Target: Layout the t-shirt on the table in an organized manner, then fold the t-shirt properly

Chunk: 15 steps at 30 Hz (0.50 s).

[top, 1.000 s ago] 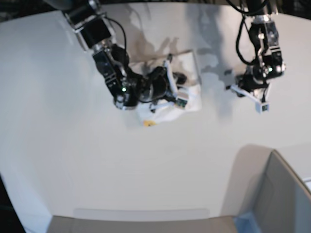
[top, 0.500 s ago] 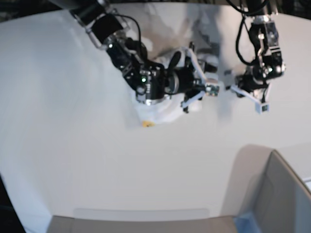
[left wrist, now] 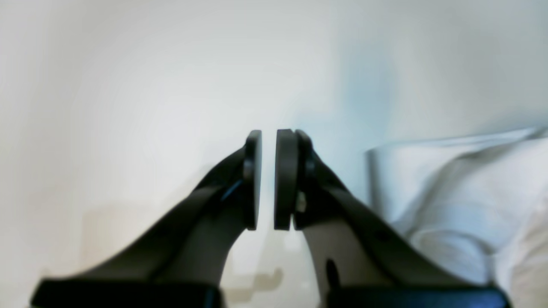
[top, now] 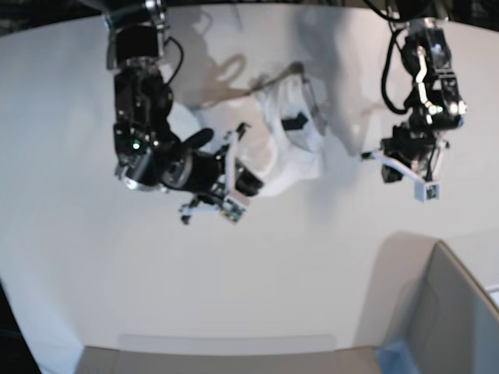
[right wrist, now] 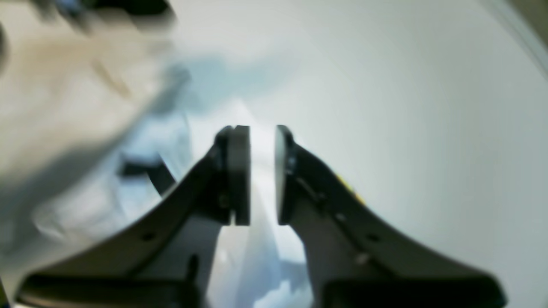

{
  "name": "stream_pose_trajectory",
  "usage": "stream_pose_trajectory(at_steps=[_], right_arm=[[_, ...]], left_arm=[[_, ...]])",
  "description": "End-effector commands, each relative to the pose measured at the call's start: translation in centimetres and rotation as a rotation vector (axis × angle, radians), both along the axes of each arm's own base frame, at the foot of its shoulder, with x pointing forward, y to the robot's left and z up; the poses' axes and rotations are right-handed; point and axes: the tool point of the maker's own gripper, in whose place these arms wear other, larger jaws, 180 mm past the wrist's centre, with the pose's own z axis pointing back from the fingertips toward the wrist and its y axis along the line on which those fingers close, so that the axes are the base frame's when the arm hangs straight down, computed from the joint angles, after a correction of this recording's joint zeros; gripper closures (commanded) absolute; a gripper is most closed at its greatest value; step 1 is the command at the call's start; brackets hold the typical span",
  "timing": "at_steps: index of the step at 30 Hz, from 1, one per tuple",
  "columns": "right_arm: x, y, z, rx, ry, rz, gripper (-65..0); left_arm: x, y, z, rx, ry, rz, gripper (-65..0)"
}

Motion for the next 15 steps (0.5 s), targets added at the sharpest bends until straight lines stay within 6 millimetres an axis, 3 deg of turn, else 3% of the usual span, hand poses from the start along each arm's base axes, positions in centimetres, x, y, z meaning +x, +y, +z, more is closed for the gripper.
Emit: stream_pose_trajectory(at_steps=[1, 5, 7, 9, 12, 15], right_arm=[[0.1, -0.2, 0.8, 0.035, -0.025, 0.001, -2.6], [-1.2, -2.9, -2.3, -0.001, 0.060, -0.056, 0.0], [-1.8, -3.3, -3.6, -0.011, 0.102, -0.058, 0.0], [-2.4, -3.4, -4.6, -0.014, 0.136, -0.059, 0.0], [-2.8, -3.5, -5.8, -0.020, 0.177, -0.062, 0.0], [-3.2, -3.6, -7.7, -0.019, 0.242, -0.068, 0.0]], left_arm=[[0.8, -1.6, 1.4, 0.000, -0.047, -0.049, -4.5], [0.2, -7.7, 0.9, -0.014, -0.034, -0.231, -4.4], [-0.6, -10.9, 0.2, -0.024, -0.011, -0.324, -4.3], [-1.1, -12.8, 0.0, -0.036, -0.010, -0.378, -3.4], [-0.8, -14.0, 0.6, -0.048, -0.060, -0.399, -1.3], [-0.7, -13.8, 0.8, -0.050, -0.077, -0.389, -1.2]])
